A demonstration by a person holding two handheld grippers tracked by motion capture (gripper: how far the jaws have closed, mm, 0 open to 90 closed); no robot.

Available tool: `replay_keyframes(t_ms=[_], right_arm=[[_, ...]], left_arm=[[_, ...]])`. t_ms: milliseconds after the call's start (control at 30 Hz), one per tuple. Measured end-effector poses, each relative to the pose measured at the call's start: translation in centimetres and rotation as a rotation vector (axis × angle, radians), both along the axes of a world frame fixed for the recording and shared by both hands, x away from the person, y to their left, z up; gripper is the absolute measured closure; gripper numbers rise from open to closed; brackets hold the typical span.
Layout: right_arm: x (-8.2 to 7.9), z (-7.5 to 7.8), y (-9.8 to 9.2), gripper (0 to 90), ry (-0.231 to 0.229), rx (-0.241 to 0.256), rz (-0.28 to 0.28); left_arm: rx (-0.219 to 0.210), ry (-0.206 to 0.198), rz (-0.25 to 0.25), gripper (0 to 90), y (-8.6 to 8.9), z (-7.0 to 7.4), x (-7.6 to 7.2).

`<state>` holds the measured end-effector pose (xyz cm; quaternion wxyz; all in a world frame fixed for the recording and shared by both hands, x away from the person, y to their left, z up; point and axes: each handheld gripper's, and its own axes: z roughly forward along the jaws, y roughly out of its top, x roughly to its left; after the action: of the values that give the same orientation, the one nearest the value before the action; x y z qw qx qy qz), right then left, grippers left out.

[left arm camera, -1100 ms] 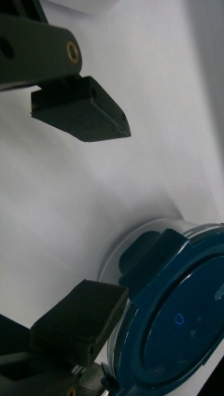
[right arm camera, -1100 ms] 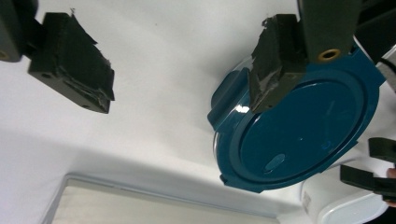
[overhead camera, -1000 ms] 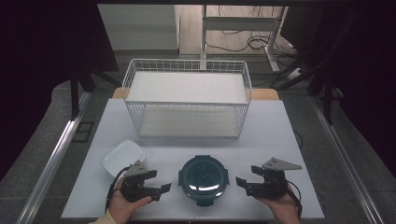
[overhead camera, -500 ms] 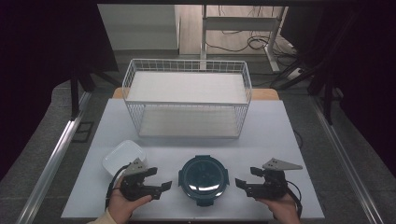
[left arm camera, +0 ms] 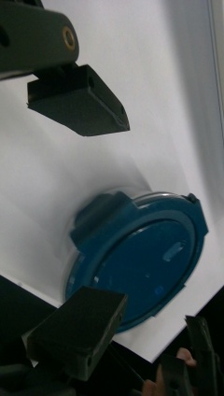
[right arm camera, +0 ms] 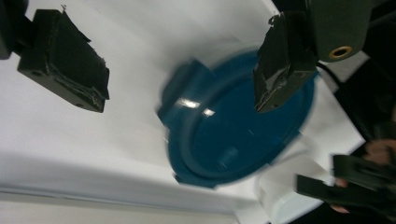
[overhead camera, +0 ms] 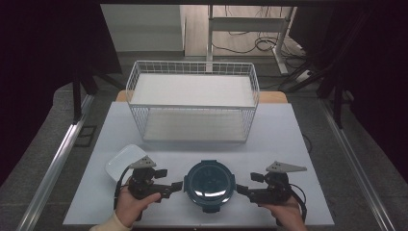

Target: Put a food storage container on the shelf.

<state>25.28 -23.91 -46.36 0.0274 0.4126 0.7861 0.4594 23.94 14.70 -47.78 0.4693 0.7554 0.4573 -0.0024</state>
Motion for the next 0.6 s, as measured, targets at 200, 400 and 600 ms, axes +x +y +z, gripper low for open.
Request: replay_keyframes(t_ms=[200, 400, 600], right_arm=[[1.8, 1.4, 2.2, 16.7, 0.028, -0.006, 0.022], [2.7, 0.3, 2.9, 14.6, 0.095, 0.033, -0.011], [2.4, -1.3, 2.8, 12.2, 0.180, 0.064, -0.005]], left_arm=[[-0.029, 0.057, -0.008, 11.4, -1.3, 0.9, 1.4], [-0.057, 0.112, -0.017, 10.2, -1.9, 0.1, 1.7], [-0.084, 0.177, -0.024, 10.0, -2.1, -1.3, 1.7]])
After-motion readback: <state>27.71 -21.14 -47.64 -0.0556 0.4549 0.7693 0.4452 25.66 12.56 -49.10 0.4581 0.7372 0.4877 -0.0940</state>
